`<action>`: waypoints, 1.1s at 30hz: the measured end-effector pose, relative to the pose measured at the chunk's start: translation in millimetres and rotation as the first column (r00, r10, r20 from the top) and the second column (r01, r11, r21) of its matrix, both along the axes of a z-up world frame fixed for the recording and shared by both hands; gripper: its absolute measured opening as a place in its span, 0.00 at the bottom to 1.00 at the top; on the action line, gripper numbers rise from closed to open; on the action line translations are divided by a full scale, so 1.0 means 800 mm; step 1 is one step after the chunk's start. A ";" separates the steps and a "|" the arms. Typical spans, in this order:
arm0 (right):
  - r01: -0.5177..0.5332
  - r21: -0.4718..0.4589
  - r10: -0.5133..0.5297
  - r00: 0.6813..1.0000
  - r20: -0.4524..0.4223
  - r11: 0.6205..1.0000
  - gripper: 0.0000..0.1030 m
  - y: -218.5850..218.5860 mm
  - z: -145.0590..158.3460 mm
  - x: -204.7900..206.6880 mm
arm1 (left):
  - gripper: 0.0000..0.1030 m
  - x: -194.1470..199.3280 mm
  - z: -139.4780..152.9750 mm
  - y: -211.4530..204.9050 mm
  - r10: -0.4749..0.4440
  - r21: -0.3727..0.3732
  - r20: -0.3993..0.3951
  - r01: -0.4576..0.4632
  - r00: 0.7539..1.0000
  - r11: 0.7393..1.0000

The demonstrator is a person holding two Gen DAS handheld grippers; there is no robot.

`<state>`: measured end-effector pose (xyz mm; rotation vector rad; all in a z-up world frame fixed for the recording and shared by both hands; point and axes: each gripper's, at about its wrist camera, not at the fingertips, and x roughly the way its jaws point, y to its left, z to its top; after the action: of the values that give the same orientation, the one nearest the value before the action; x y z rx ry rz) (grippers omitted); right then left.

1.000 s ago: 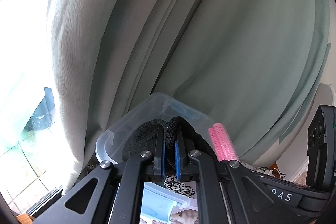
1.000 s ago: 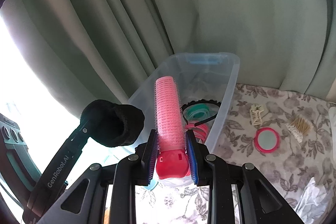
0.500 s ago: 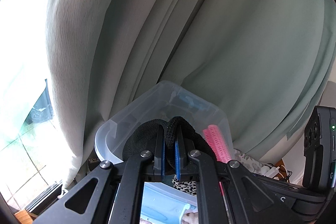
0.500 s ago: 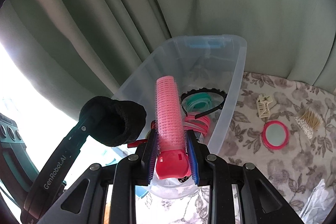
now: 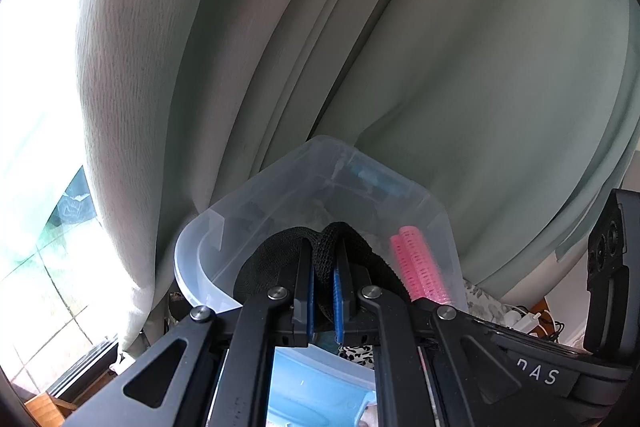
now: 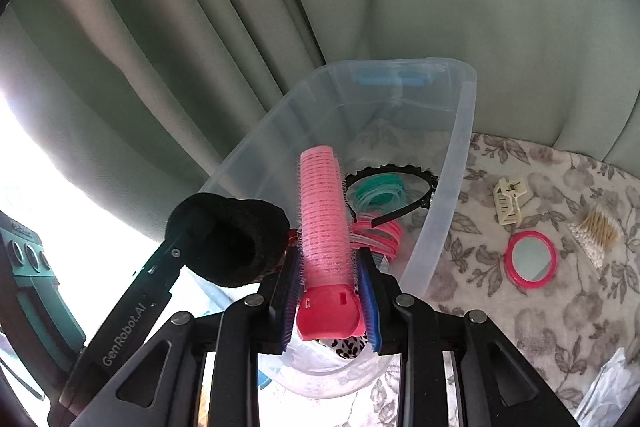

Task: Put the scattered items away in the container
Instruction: 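Lower the pouch into the container and open the left gripper while the right releases the roller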

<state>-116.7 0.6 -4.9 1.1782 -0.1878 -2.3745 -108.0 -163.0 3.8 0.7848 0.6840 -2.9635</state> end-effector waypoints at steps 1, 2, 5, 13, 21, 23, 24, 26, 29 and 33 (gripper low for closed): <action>-0.001 0.001 0.001 1.000 0.000 1.000 0.30 -0.001 -0.001 0.000 | 0.07 -0.001 -0.001 -0.001 0.002 0.001 0.003 -0.002 1.000 1.000; -0.003 0.003 0.003 1.000 0.001 1.000 0.30 -0.001 -0.002 -0.001 | 0.07 -0.002 -0.002 -0.001 0.005 0.005 0.006 -0.005 1.000 1.000; -0.004 0.004 0.004 1.000 0.001 1.000 0.30 -0.002 -0.004 -0.004 | 0.07 -0.004 -0.005 -0.003 0.015 0.010 0.011 -0.015 1.000 1.000; -0.007 0.008 0.007 1.000 -0.001 1.000 0.30 -0.002 -0.003 -0.003 | 0.08 -0.017 -0.021 0.000 0.013 0.019 0.028 -0.014 1.000 1.000; -0.010 0.016 0.010 1.000 -0.004 1.000 0.31 -0.004 -0.004 -0.004 | 0.23 -0.020 -0.023 0.001 0.014 0.033 0.025 -0.015 1.000 0.999; -0.012 0.017 0.012 1.000 -0.005 1.000 0.31 -0.004 -0.004 -0.004 | 0.24 -0.021 -0.023 0.002 0.012 0.031 0.025 -0.013 1.000 0.999; -0.012 0.017 0.012 1.000 -0.005 1.000 0.31 -0.004 -0.005 -0.005 | 0.25 -0.022 -0.023 0.003 0.011 0.030 0.024 -0.011 1.000 0.999; -0.014 0.017 0.014 1.000 -0.006 1.000 0.32 -0.005 -0.005 -0.005 | 0.28 -0.022 -0.023 0.005 0.006 0.030 0.023 -0.006 1.000 1.000; -0.020 0.013 0.020 1.000 -0.007 1.000 0.36 -0.006 -0.005 -0.004 | 0.37 -0.022 -0.022 0.007 0.001 0.031 0.017 -0.001 1.000 1.000; -0.024 0.010 0.024 1.000 -0.008 1.000 0.39 -0.008 -0.005 -0.002 | 0.41 -0.021 -0.024 0.007 0.006 0.039 0.016 -0.007 1.000 0.999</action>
<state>-118.5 -5.5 -8.9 1.1685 -0.1581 -2.3620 -125.1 -157.4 -15.3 0.8064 0.7446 -2.9433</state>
